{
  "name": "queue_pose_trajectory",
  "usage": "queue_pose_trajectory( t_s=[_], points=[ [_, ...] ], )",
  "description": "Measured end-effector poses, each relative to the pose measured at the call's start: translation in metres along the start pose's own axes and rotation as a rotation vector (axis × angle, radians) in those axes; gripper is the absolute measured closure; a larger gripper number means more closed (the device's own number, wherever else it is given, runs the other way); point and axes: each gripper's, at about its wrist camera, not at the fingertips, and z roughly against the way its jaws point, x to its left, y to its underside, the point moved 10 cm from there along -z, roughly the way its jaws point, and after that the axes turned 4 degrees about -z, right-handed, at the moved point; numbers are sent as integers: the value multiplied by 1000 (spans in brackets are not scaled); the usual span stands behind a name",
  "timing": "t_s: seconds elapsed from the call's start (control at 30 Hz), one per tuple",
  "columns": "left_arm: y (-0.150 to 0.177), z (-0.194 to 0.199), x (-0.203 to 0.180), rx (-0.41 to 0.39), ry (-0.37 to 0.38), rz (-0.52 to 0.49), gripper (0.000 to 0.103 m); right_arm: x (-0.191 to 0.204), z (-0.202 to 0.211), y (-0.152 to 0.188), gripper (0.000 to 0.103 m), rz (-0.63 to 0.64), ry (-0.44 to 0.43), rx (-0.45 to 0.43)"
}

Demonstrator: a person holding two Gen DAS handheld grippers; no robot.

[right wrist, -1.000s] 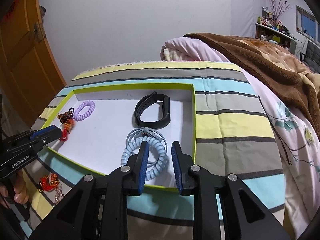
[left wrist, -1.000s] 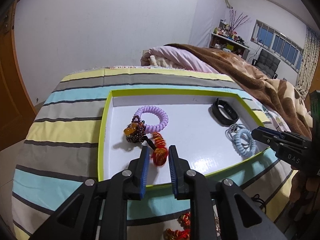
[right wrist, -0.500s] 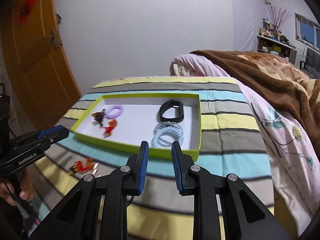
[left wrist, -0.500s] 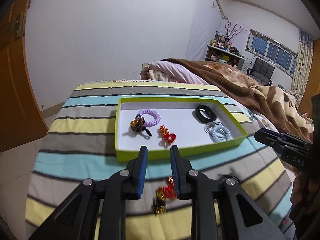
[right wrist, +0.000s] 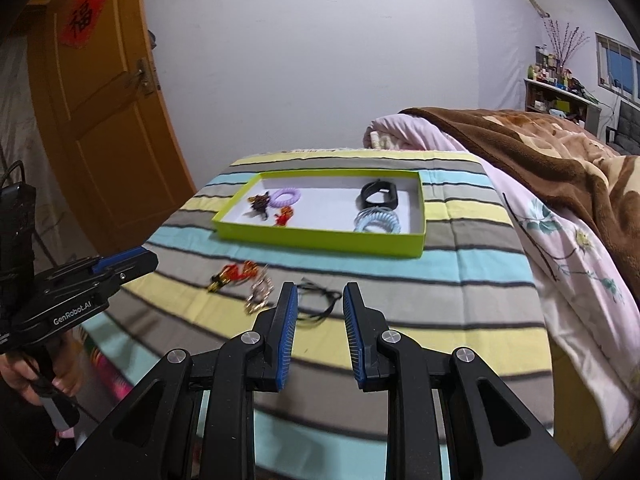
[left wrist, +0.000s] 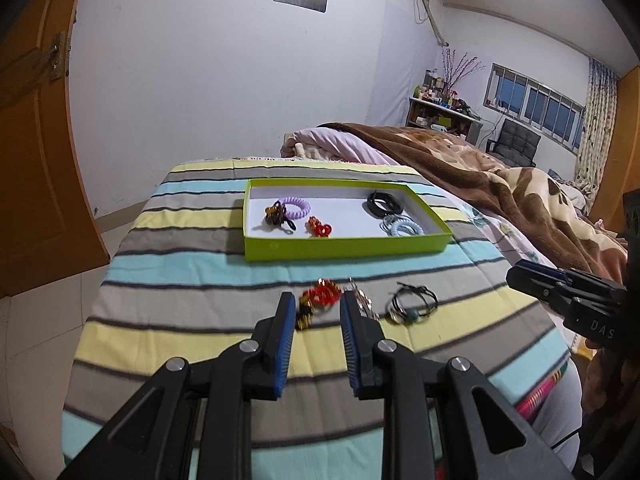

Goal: Organize jewelry
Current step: 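Withdraw both open tools from the box back to the jewelry row, then grasp the rose-gold hairpin with the right tool while the left tool grasps the dark beaded ornament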

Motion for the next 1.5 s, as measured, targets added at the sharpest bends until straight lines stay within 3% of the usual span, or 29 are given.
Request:
queue_pose_trajectory(
  t_s=[0.57,0.87,1.5],
  points=[
    [26,17,-6,19,21,23,79,9,19,27,79,-34,-35,20],
    [24,9,-9,30,48,7,79,6,10,29,79,-55,-47,31],
    [23,-27,6,66,6,8,79,3,-22,29,78,-46,-49,64]
  ],
)
